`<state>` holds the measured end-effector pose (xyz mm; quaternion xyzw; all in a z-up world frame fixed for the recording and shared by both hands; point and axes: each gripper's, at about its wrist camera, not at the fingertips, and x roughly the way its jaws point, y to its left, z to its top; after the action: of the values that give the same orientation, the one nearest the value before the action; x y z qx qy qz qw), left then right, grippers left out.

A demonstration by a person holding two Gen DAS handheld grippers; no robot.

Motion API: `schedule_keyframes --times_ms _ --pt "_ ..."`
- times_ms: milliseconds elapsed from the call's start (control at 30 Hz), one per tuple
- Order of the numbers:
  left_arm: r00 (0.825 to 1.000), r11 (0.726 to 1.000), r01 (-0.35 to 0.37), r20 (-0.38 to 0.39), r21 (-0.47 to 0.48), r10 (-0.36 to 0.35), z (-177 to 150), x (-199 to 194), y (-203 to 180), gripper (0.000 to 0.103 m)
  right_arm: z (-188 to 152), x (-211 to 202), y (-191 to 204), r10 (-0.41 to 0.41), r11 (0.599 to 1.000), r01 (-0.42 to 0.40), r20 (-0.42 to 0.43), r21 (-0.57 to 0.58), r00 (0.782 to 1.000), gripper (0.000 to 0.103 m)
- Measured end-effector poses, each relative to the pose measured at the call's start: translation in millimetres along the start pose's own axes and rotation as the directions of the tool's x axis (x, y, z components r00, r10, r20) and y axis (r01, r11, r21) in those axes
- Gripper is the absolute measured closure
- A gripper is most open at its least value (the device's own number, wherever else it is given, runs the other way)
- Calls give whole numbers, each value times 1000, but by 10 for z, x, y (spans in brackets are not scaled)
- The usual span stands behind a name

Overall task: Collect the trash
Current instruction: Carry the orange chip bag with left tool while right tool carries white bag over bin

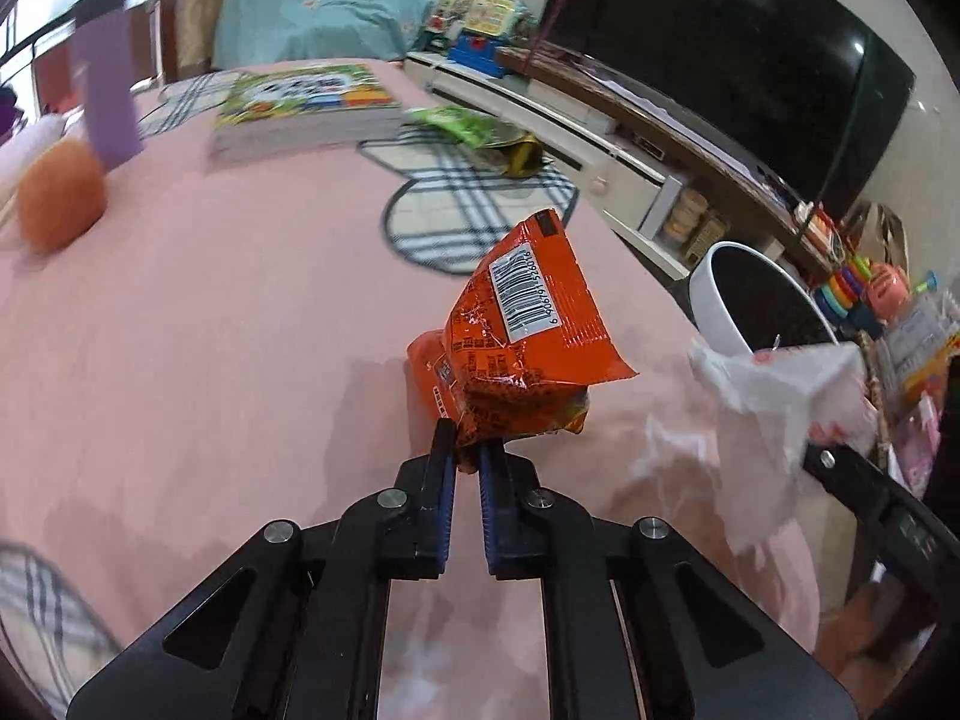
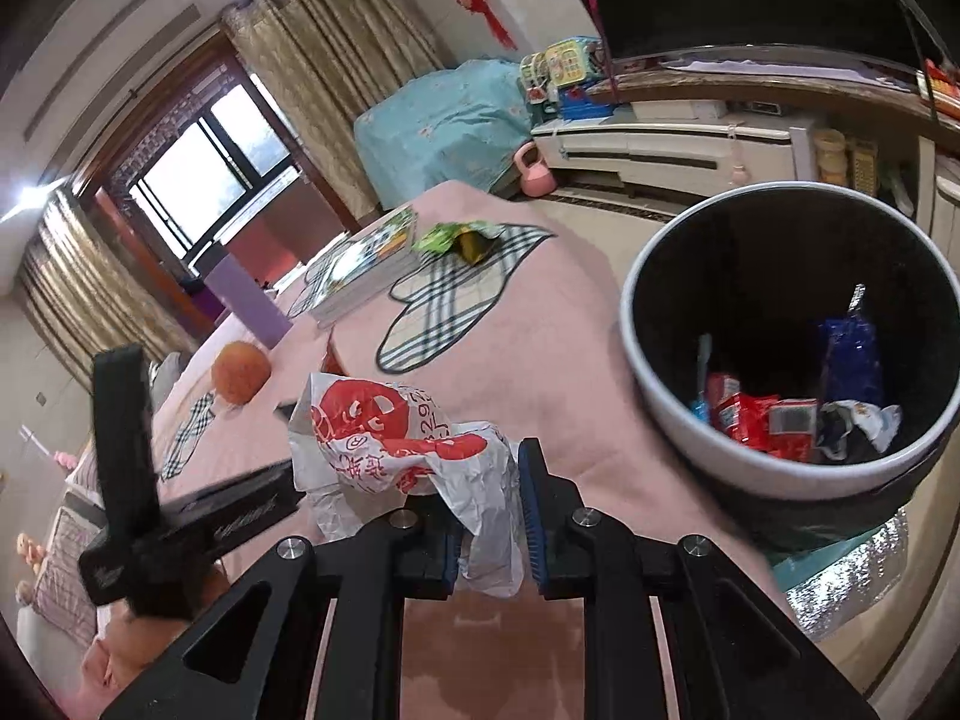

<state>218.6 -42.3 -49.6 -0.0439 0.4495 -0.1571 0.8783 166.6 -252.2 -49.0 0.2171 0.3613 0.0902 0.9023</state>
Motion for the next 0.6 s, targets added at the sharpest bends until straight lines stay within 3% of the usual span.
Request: schedule_keyframes --times_ms 300,600 --pt "1000 1000 4 31 -29 -3 -161 -406 100 96 -62 5 156 37 999 -37 -4 -18 999 85" --pt "999 999 -1 40 -36 3 -292 -424 101 96 -183 100 232 9 998 -9 7 -61 1000 85"
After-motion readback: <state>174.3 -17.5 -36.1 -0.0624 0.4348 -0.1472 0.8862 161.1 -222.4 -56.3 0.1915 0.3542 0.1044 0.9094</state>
